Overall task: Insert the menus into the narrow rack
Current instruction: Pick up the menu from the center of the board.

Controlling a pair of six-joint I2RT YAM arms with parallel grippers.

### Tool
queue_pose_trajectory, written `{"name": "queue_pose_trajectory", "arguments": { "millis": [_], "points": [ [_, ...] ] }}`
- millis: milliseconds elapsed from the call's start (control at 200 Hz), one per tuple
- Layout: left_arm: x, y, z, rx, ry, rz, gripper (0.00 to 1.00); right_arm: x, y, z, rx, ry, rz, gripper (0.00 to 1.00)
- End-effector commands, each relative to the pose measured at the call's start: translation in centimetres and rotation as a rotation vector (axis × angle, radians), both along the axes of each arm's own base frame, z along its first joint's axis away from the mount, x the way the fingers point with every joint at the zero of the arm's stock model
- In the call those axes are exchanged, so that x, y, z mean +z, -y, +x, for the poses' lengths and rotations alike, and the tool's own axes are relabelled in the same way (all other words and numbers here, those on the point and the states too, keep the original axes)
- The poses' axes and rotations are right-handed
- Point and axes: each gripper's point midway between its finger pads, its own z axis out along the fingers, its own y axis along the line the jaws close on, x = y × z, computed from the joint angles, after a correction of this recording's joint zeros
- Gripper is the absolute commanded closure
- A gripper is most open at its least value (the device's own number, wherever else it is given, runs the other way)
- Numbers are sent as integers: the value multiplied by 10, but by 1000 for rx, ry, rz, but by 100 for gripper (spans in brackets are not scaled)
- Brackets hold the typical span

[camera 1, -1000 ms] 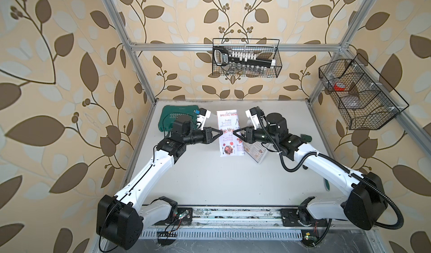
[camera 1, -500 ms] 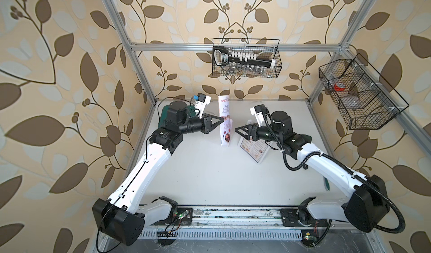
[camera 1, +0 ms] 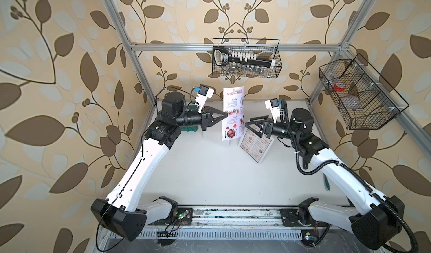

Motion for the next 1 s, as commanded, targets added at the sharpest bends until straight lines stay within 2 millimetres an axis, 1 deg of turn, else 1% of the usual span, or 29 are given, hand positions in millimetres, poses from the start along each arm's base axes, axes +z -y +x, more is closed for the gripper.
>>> {"name": "queue_pose_trajectory", "arguments": {
  "millis": [0,60,115,240,340,420,510,785,995],
  "points": [
    [29,-7,-34,-79,177,-51,100,11,-5,-11,89,33,34,8],
    [28,-7,-38,-85,188,-55,100,12,-10,-16,139,31,53,6],
    [28,-7,-40,-93,191,-57,100,12,-11,-16,155,29,60,6],
    [26,-6,-38,-101,180,-55,100,16,-14,-17,179,36,78,5],
    [25,-4,-37,-111,174,-57,100,16,-16,-13,185,28,78,5],
    [24,-4,-36,-112,170,-57,100,20,-18,-12,206,33,93,5],
    [21,-3,-32,-99,165,-48,100,23,-21,-12,221,31,107,7],
    [12,-2,-17,-63,165,-13,100,34,-19,-15,217,61,99,15],
    [7,-1,-7,-46,167,18,100,34,-17,-10,194,56,89,20]
  ]
}}
